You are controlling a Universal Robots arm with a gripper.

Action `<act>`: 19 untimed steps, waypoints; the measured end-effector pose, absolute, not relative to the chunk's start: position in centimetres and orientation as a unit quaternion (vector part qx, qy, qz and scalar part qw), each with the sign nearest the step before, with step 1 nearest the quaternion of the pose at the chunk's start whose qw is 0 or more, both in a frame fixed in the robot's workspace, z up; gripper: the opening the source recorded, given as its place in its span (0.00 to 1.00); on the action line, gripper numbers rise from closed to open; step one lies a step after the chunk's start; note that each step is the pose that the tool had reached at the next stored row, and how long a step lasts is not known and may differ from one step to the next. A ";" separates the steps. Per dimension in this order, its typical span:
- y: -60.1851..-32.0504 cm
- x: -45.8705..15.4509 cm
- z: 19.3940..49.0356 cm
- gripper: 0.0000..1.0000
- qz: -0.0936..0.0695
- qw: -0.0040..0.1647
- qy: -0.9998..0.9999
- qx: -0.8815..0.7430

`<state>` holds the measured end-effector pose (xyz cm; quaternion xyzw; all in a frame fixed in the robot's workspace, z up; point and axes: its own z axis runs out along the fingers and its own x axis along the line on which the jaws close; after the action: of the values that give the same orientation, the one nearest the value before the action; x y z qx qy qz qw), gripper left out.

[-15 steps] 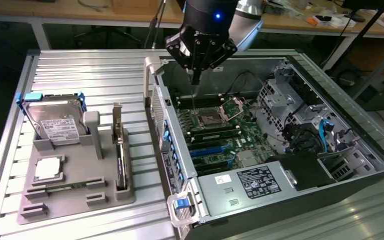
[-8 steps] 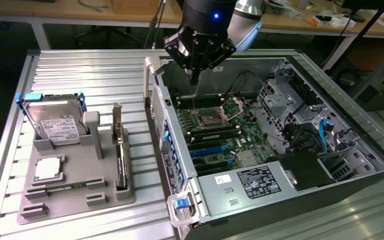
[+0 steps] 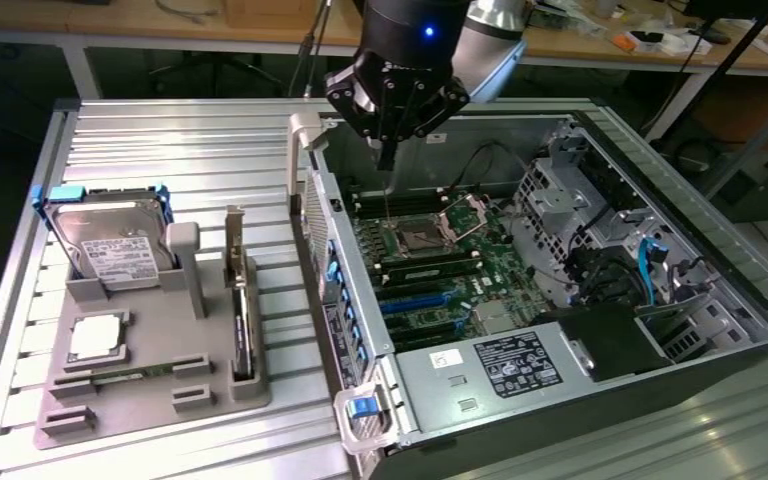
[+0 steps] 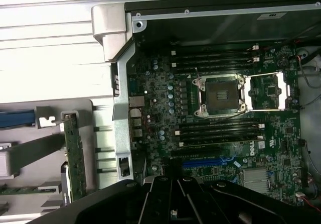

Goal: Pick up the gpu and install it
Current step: 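Reach for the gpu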

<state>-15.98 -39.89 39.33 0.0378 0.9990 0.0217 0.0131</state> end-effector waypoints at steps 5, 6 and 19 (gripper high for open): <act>-39.9 -16.2 39.3 0.11 0.022 0.013 0.999 0.038; -39.9 -16.3 39.3 0.11 0.022 0.013 0.999 0.038; -39.9 -17.2 39.3 0.11 0.022 0.013 0.999 0.038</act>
<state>-17.20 -39.89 39.33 0.0379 0.9990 0.0217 0.0131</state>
